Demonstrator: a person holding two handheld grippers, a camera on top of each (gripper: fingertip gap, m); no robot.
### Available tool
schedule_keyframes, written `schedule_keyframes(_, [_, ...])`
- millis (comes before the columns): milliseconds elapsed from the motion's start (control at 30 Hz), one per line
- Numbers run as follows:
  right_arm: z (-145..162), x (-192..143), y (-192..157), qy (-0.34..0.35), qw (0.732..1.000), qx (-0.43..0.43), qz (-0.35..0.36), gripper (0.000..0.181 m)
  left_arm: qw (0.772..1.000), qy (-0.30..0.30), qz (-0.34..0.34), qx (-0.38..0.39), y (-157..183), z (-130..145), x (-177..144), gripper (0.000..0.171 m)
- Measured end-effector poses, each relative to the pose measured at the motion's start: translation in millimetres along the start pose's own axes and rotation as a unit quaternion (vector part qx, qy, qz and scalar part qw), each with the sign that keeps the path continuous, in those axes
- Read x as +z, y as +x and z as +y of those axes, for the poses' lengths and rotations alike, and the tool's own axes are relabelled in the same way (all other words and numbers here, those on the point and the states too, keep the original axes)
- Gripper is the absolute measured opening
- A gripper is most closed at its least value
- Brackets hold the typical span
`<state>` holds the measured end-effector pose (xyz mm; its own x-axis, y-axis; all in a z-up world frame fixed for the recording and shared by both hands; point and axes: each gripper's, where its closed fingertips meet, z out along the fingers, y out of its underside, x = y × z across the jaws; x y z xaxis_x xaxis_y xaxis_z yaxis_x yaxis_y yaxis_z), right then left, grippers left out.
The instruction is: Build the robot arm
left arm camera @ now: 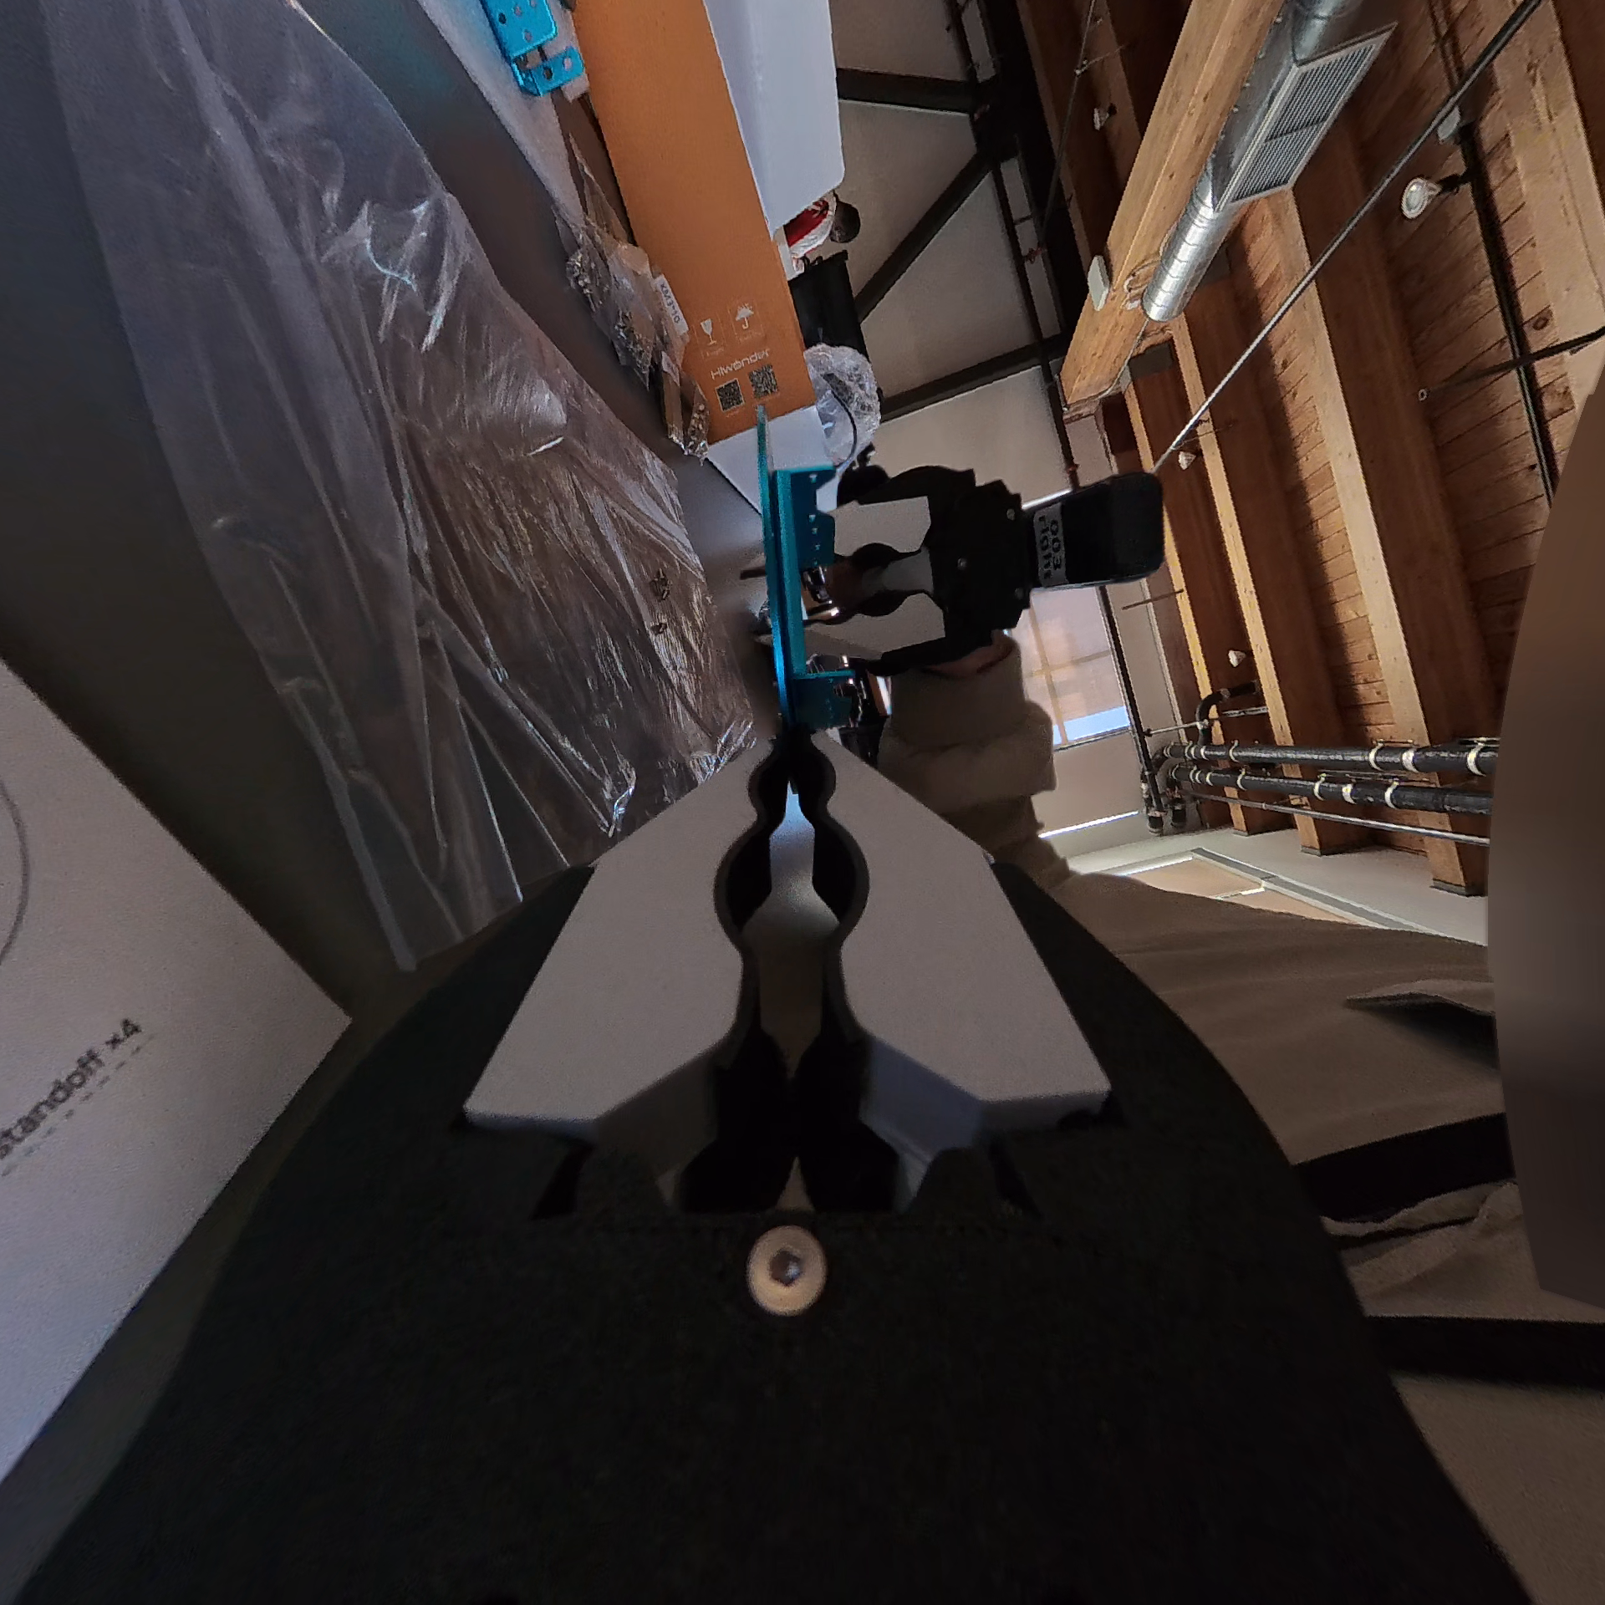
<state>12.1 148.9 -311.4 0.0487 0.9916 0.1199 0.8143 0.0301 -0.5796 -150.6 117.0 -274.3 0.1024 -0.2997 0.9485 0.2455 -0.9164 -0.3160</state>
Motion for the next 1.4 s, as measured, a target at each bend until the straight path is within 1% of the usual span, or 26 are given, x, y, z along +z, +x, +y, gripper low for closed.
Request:
schedule_keyframes(67, [-0.9,4.0,-1.9,-0.003,0.999,-0.03,-0.018,0.022,1.0,-0.006,0.004,-0.004,-1.0,0.3,2.4,0.0])
schedule_keyframes(133, [4.9,15.8,1.7,-0.008,0.997,-0.069,-0.016,0.02,1.0,-0.009,0.009,-0.008,-1.7,0.6,4.0,0.0])
schedule_keyframes(167, [7.2,21.6,5.0,0.001,0.997,-0.078,-0.011,0.015,1.0,-0.009,0.01,-0.009,-1.8,0.8,4.3,0.0])
schedule_keyframes(200, [5.9,26.4,5.0,0.022,0.996,-0.08,-0.016,0.015,1.0,-0.009,0.011,-0.009,-1.8,1.1,4.3,0.0])
schedule_keyframes(233, [2.0,29.6,3.5,0.047,0.996,-0.073,-0.026,0.014,1.0,-0.009,0.011,-0.009,-1.8,1.5,3.9,0.0])
schedule_keyframes(300, [-1.3,33.3,-1.7,0.07,0.994,-0.055,-0.054,0.011,1.0,-0.007,0.011,-0.009,-1.7,1.9,2.2,0.0])
schedule_keyframes(500, [3.6,35.0,-3.5,0.069,0.993,-0.06,-0.067,0.007,1.0,-0.005,0.012,-0.013,-1.9,3.6,-0.4,0.0])
schedule_keyframes(567, [6.0,33.9,-1.9,0.065,0.994,-0.058,-0.068,0.007,1.0,-0.005,0.013,-0.012,-1.3,4.3,-0.3,0.0])
schedule_keyframes(667, [2.9,33.0,-3.1,0.078,0.993,-0.051,-0.076,0.007,1.0,-0.003,0.014,-0.013,-1.3,4.7,0.4,0.0])
schedule_keyframes(1067, [5.6,40.1,-3.8,0.068,0.992,-0.063,-0.082,0.006,1.0,-0.002,0.014,-0.012,0.8,6.9,2.1,0.0])
schedule_keyframes(1400, [4.8,40.9,-3.7,0.067,0.992,-0.088,-0.062,0.0,1.0,-0.003,0.01,-0.014,-3.1,7.8,6.0,0.0])
